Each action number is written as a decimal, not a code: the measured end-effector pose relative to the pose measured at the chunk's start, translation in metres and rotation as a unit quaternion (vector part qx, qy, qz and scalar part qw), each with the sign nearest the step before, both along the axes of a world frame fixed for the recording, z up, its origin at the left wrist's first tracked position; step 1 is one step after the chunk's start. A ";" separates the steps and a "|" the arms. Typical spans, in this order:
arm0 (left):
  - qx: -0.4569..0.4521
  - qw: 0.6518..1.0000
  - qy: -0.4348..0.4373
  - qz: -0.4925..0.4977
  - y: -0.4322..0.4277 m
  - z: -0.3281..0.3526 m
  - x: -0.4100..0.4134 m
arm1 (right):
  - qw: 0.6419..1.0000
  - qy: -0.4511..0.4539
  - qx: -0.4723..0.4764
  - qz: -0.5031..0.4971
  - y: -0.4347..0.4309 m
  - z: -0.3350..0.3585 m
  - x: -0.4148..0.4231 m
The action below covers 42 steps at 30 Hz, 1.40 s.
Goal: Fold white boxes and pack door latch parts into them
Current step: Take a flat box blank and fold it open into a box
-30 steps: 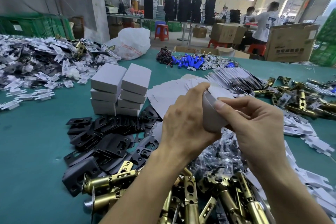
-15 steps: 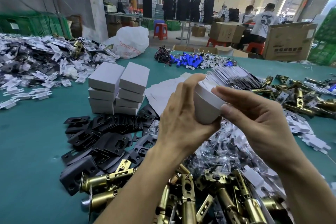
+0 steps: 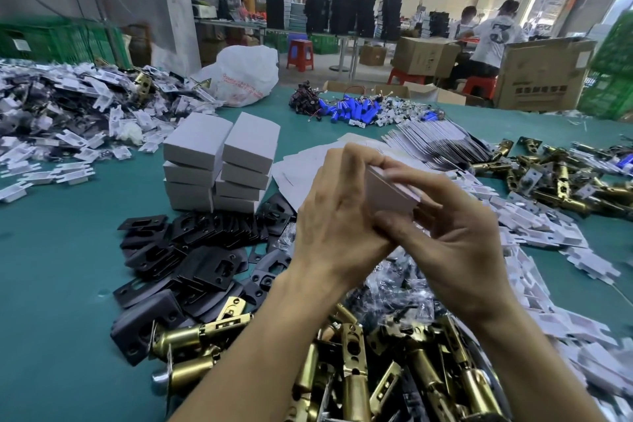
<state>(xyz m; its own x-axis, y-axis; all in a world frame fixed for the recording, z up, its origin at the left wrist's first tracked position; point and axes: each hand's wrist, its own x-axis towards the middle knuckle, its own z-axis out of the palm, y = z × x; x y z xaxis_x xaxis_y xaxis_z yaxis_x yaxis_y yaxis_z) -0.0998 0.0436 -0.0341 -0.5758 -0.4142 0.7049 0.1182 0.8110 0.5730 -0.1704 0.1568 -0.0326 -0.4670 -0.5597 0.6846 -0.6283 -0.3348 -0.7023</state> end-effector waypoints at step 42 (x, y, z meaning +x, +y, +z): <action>-0.070 0.995 -0.024 -0.060 -0.013 0.004 0.002 | 0.983 -0.032 0.161 -0.085 0.030 0.017 -0.026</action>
